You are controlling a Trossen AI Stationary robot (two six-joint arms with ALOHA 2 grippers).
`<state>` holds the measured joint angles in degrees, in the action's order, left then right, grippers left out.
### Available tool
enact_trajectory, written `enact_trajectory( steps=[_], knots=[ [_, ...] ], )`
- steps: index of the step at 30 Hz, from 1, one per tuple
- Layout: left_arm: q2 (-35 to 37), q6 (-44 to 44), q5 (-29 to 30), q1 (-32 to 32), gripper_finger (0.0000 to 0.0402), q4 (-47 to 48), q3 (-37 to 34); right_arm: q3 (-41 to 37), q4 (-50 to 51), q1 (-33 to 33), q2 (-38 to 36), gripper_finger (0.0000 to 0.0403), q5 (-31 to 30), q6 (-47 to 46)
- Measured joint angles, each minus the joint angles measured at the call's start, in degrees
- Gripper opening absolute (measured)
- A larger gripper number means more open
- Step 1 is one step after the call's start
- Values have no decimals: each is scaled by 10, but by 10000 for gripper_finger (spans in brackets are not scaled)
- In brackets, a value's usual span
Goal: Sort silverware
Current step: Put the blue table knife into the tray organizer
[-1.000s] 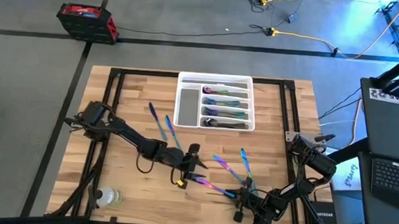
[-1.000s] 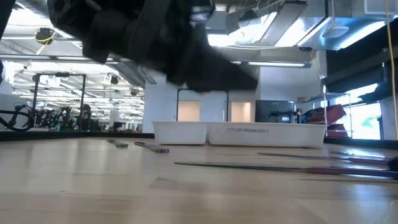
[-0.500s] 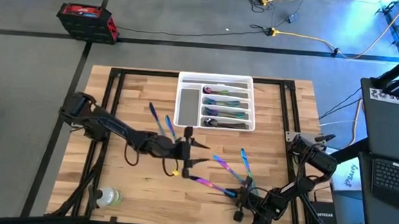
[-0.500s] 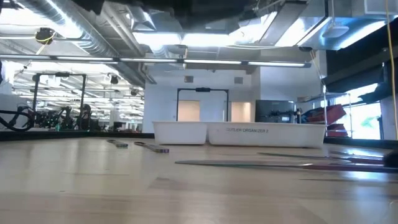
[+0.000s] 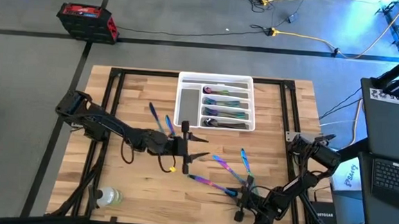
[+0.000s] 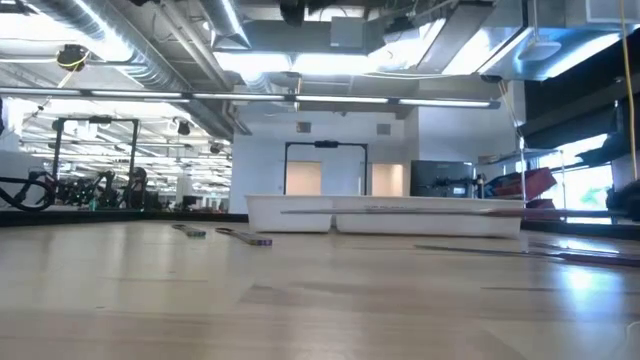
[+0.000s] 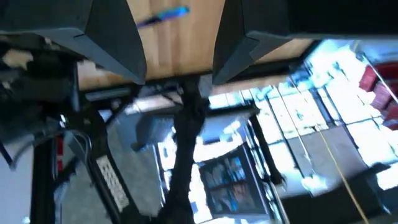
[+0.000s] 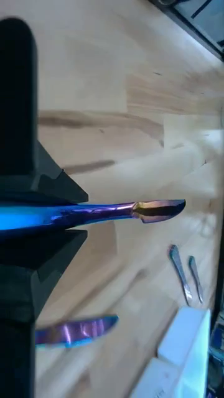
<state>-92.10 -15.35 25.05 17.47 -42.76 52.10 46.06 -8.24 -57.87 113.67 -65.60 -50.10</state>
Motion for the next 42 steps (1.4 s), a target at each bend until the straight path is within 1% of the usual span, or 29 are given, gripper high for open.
enact_trajectory(
  steps=[4, 10, 12, 16, 19, 21, 25, 29, 36, 42],
  knots=[
    [43, 30, 35, 0, 170, 1, -1, 0, 55, 20, -39, 49, 0, 0],
    [119, 4, 35, -12, 158, 4, -37, -4, 134, 70, -104, 49, 5, -1],
    [144, 8, 25, -17, 154, 2, -62, -13, 151, 89, -126, 49, 6, 3],
    [192, 43, 20, -23, 148, 1, -129, -31, 156, 134, -171, 49, 9, 31],
    [225, 67, 20, -23, 147, 2, -183, -34, 154, 174, -208, 49, 27, 88],
    [245, 87, 20, -22, 147, 0, -219, -34, 155, 208, -230, 49, 54, 134],
    [267, 123, 19, -17, 147, 2, -282, -34, 141, 295, -270, 49, 132, 222],
    [270, 159, 19, -11, 147, -2, -319, -34, 108, 389, -291, 49, 220, 320],
    [270, 164, 19, 2, 147, 1, -331, -34, -2, 560, -311, 49, 441, 499],
    [270, 162, 21, -4, 147, 5, -331, -34, -48, 735, -311, 49, 666, 596]
  ],
)
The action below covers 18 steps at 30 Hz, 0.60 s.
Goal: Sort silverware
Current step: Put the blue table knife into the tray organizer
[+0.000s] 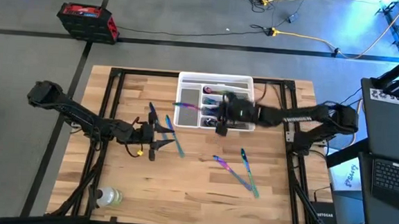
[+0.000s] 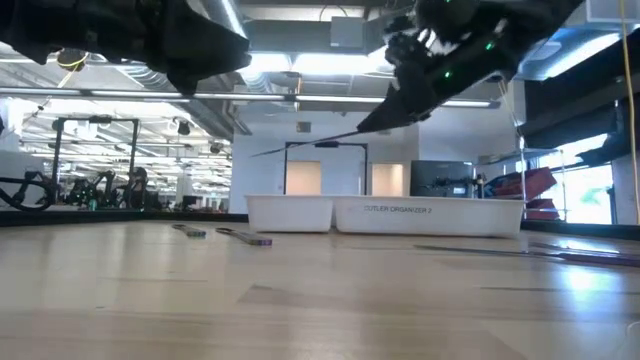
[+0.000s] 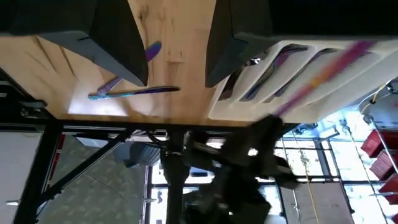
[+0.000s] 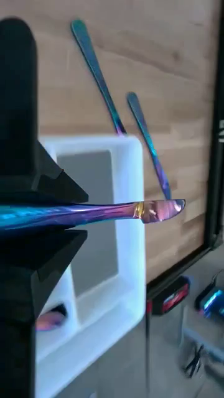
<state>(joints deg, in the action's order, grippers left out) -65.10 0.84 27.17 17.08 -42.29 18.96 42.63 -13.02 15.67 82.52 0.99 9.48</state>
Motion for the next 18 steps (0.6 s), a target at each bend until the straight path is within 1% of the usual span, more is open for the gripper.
enact_trajectory(
  steps=[2, 3, 6, 7, 10, 14, 16, 18],
  knots=[
    [0, 1, 8, -7, 147, 10, 0, 0, -6, 62, 0, 49, 66, 34],
    [0, 3, 23, -12, 147, 18, 0, 0, -6, 92, 0, 49, 94, 53],
    [0, 23, 88, -25, 147, 39, 0, 0, -10, 181, 1, 49, 152, 107],
    [0, 27, 101, -30, 147, 42, 0, 0, -10, 210, 3, 49, 178, 122],
    [0, 20, 106, -50, 147, 45, 0, 0, -14, 288, 25, 49, 271, 143],
    [0, 30, 106, -79, 147, 45, 0, 19, -18, 349, 79, 49, 339, 167],
    [-3, 37, 106, -91, 147, 43, 0, 45, -17, 363, 112, 49, 364, 180],
    [-4, 43, 106, -102, 147, 43, 0, 80, -17, 367, 146, 49, 377, 184]
  ],
)
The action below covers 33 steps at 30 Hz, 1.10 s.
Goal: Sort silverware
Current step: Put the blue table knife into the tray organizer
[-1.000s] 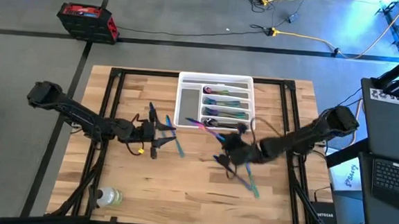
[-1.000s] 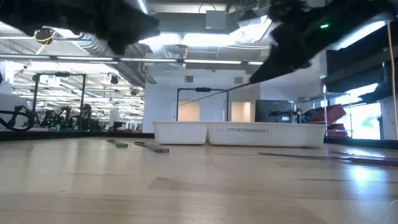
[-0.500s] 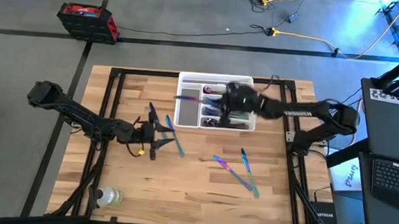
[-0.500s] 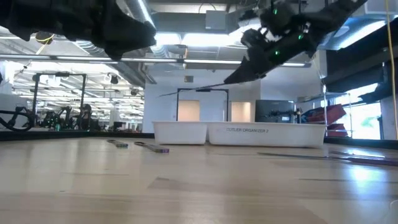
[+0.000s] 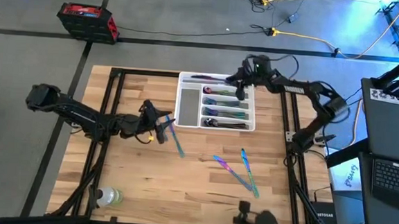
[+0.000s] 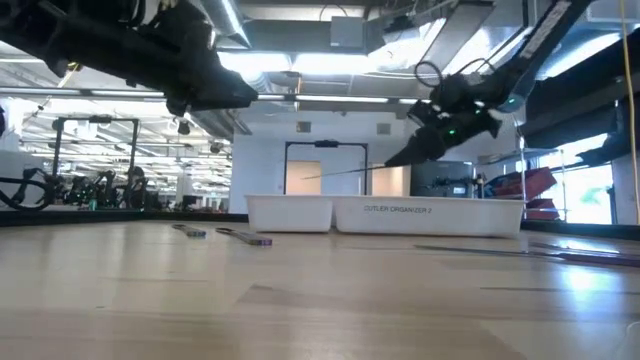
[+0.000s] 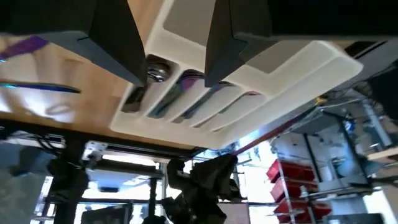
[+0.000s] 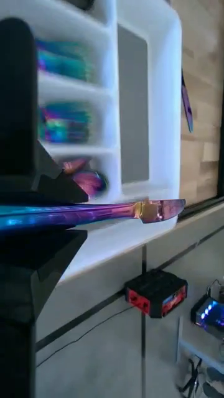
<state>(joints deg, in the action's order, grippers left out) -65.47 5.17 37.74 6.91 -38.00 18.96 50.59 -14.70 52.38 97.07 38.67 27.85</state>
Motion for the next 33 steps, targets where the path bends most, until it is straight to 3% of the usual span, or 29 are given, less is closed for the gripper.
enact_trajectory(
  steps=[8, 12, 22, 27, 33],
  knots=[
    [0, 7, 0, -24, 147, 1, 0, 173, 181, -1, 125, 49, 24, 92],
    [0, 8, 0, -33, 147, 1, 0, 224, 206, -1, 162, 49, 20, 101],
    [0, 10, -6, -49, 147, 14, 0, 243, 234, -2, 180, 60, -16, 114],
    [0, 7, -84, -55, 147, 68, 0, 243, 237, -2, 180, 106, -42, 114],
    [0, -13, -151, -55, 147, 115, 0, 242, 236, -3, 167, 168, -24, 113]
  ],
)
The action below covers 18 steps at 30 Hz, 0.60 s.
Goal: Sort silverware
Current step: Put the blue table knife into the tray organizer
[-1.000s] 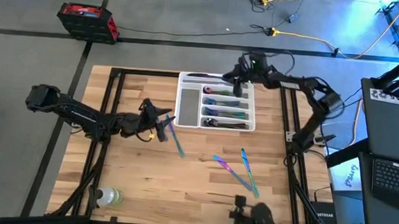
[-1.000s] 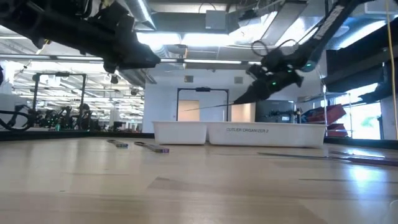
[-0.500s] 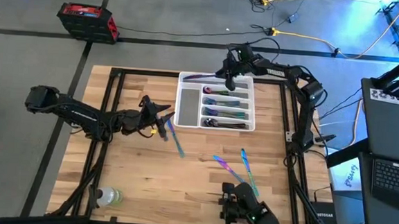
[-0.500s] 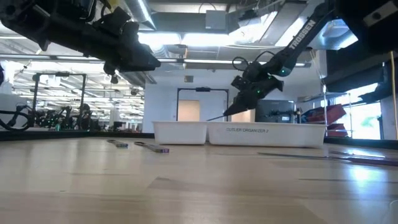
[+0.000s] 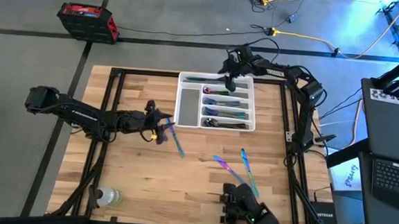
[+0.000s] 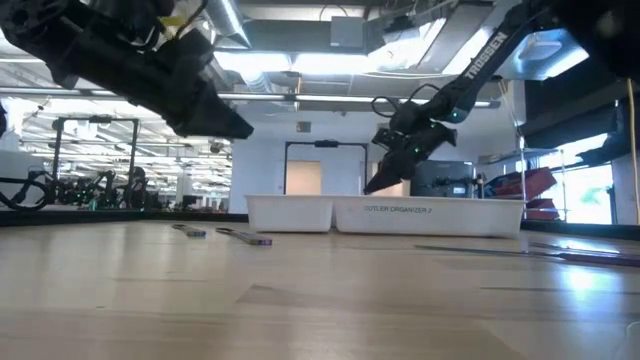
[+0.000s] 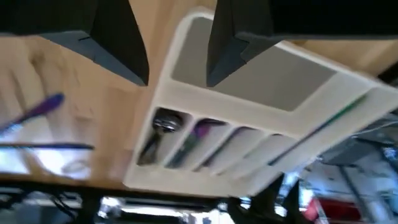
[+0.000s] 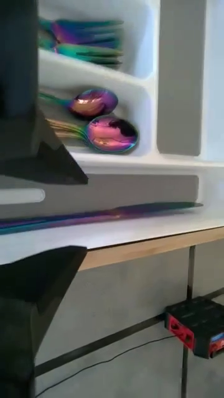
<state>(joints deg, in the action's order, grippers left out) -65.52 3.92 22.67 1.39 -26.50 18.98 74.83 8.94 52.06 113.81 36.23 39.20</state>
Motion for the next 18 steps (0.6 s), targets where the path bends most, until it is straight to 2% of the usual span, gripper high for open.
enact_trajectory(
  steps=[3, 7, 9, 13, 15, 18],
  knots=[
    [0, -51, -42, -1, 147, 13, 0, 0, 5, -13, -36, 181, 8, -16],
    [0, -66, -106, -13, 147, 32, 0, 0, 50, -53, -100, 175, -24, -28],
    [0, -87, -137, -16, 147, 59, 0, 0, 78, -83, -131, 166, -66, -29],
    [-11, -156, -160, -11, 144, 107, 0, 0, 156, -162, -176, 143, -178, -40],
    [-20, -183, -178, -10, 135, 102, 1, 0, 184, -204, -187, 126, -231, -73],
    [-41, -201, -201, -9, 114, 96, 1, 0, 223, -264, -199, 96, -274, -135]
  ],
)
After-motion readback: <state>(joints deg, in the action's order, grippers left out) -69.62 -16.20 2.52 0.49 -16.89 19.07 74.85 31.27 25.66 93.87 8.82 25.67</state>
